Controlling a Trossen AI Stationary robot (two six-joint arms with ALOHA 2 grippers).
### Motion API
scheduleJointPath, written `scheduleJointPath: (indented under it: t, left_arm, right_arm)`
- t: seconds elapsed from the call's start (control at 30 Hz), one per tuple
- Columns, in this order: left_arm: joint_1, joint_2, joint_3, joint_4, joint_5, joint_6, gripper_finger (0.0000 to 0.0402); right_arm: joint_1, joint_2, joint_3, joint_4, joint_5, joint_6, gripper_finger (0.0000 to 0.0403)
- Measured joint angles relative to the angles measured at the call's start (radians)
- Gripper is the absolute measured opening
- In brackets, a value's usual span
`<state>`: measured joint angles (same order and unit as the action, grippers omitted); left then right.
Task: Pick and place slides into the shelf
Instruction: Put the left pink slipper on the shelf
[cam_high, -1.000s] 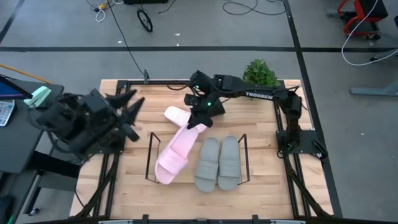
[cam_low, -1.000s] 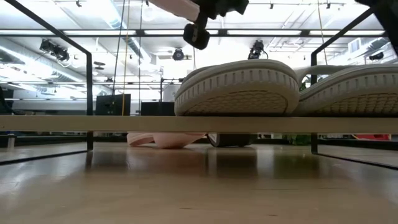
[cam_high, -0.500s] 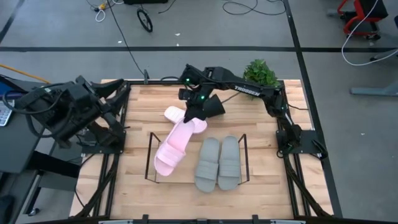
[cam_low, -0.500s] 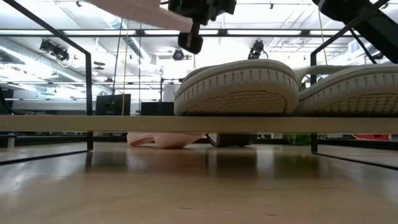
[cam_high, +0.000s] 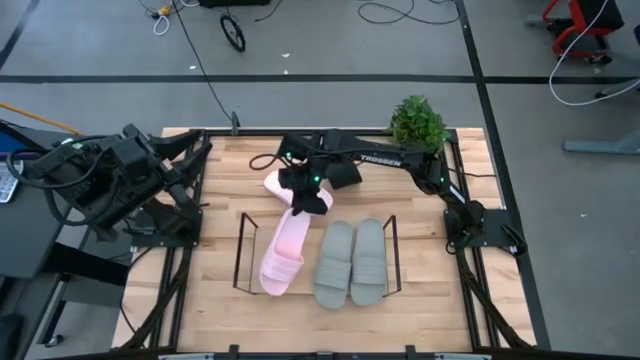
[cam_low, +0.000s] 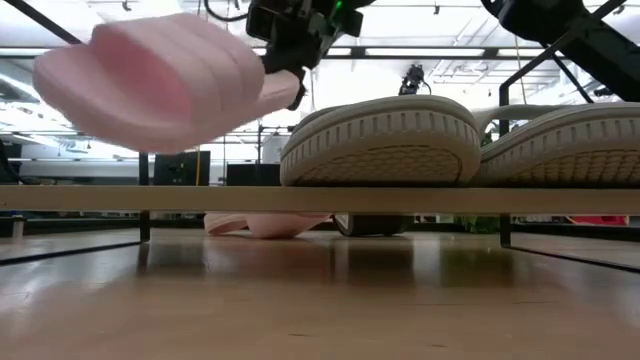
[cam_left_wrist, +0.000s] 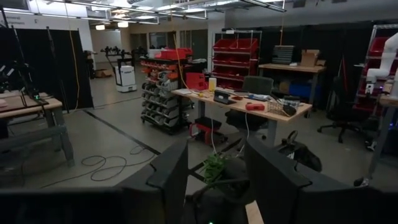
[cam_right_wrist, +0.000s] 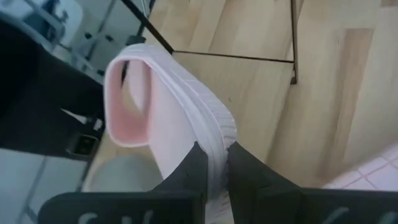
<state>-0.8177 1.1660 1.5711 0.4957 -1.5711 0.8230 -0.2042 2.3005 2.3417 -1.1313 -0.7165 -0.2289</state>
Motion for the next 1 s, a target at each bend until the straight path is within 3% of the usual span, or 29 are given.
scheduleJointPath:
  t: [0.5, 1.0]
  left_arm:
    - [0.000, 0.001, 0.000, 0.000, 0.000, -0.010, 0.0161]
    - [0.000, 0.001, 0.000, 0.000, 0.000, -0.034, 0.0162]
  right_arm:
    - [0.017, 0.049, 0.000, 0.118, -0.083, -0.067, 0.0039]
    - [0.031, 0.095, 0.000, 0.209, -0.077, -0.192, 0.0039]
